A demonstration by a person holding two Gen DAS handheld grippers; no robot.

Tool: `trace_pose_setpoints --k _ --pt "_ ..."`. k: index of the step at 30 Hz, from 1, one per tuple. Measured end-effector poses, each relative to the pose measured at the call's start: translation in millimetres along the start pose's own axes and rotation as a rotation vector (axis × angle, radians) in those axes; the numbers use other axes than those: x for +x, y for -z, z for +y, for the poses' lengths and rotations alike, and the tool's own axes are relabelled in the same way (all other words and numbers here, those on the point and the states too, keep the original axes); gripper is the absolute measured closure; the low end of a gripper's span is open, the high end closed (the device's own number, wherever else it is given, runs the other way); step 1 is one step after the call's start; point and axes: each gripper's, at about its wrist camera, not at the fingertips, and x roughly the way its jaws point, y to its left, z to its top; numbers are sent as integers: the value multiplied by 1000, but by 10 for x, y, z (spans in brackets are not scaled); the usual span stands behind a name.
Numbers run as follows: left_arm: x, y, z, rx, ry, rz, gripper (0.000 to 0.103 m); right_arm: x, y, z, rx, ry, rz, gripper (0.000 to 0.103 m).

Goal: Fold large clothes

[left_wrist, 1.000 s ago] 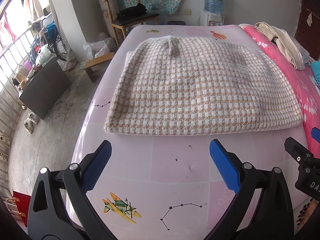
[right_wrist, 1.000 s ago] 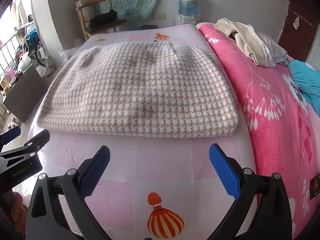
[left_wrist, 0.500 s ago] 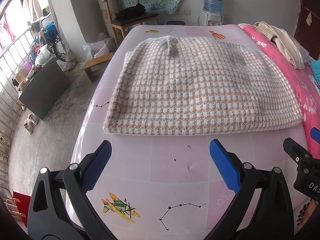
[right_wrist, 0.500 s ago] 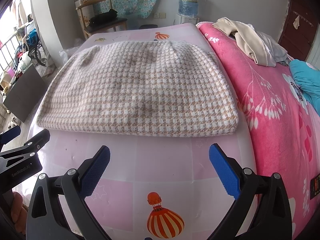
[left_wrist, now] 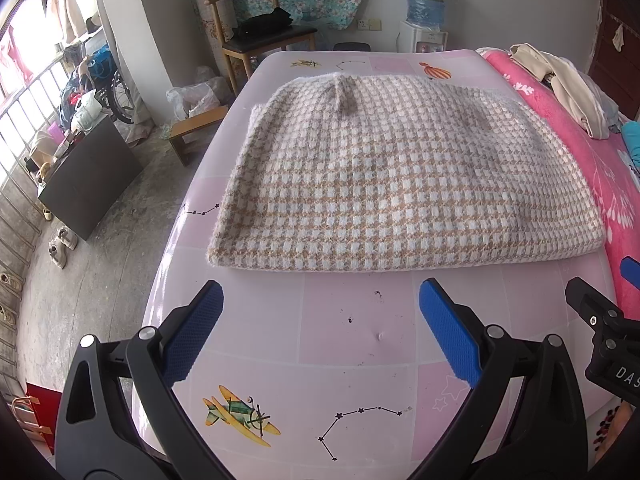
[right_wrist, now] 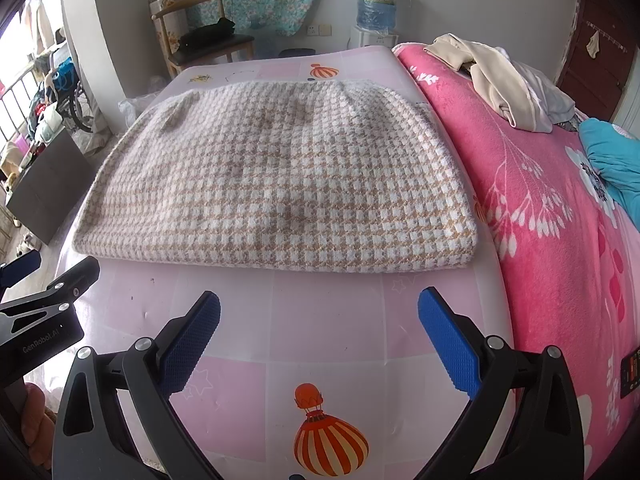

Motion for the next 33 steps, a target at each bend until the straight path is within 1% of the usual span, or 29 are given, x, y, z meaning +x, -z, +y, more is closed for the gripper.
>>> trace_pose_setpoints --k 33 --pt "-17 -20 -9 0 1 -4 8 0 2 0 -6 -1 0 6"
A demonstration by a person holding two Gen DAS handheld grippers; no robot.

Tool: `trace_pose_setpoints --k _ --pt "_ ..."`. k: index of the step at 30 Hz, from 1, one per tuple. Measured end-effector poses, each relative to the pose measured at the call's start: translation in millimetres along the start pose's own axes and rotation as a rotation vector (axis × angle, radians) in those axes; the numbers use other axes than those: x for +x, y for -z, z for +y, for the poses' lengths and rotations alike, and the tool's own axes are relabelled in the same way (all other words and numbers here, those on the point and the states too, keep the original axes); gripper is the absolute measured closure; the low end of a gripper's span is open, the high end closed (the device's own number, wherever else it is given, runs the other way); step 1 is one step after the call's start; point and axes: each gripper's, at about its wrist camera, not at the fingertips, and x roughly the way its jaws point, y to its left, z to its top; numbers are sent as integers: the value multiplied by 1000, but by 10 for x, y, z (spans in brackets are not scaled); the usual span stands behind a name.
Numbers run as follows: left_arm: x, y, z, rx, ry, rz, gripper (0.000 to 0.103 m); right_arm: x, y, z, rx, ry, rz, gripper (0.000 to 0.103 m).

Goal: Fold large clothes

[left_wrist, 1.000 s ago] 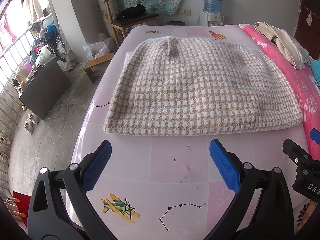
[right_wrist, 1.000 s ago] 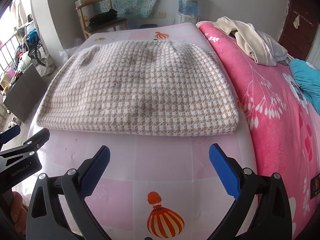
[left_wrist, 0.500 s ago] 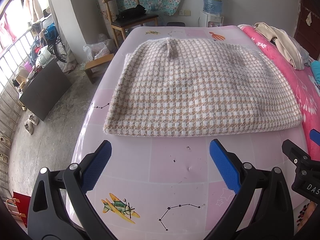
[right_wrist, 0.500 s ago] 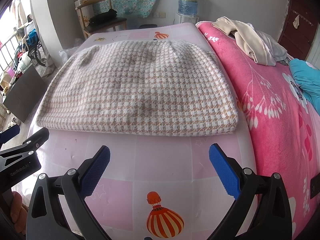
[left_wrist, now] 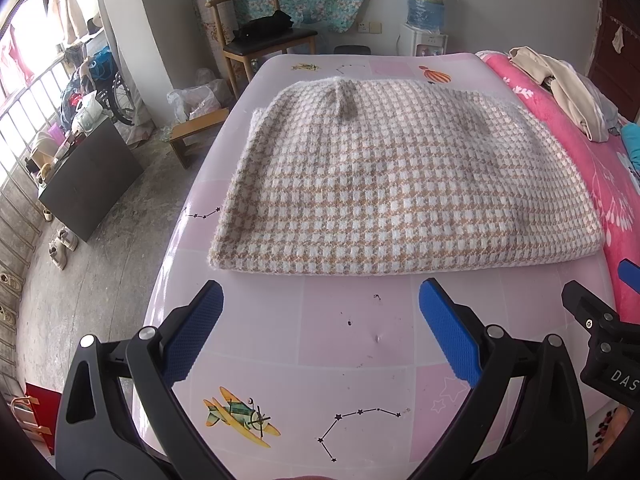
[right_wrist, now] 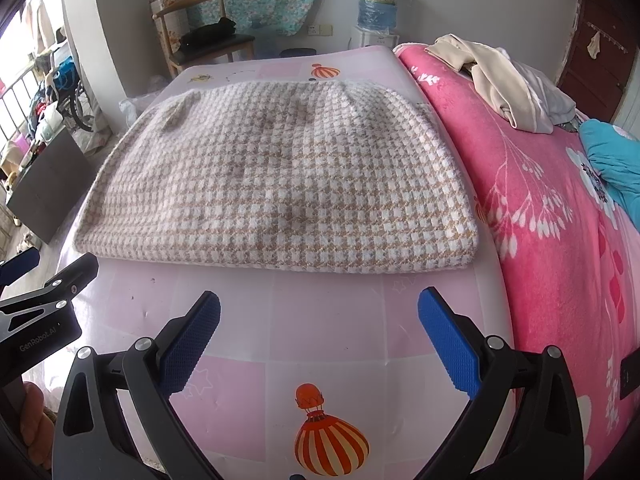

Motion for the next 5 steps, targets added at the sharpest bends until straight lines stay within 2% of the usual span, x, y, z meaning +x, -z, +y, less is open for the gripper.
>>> trace_pose_setpoints --k 5 --pt "-2 -8 -1 0 0 -1 8 -1 -11 9 0 2 0 6"
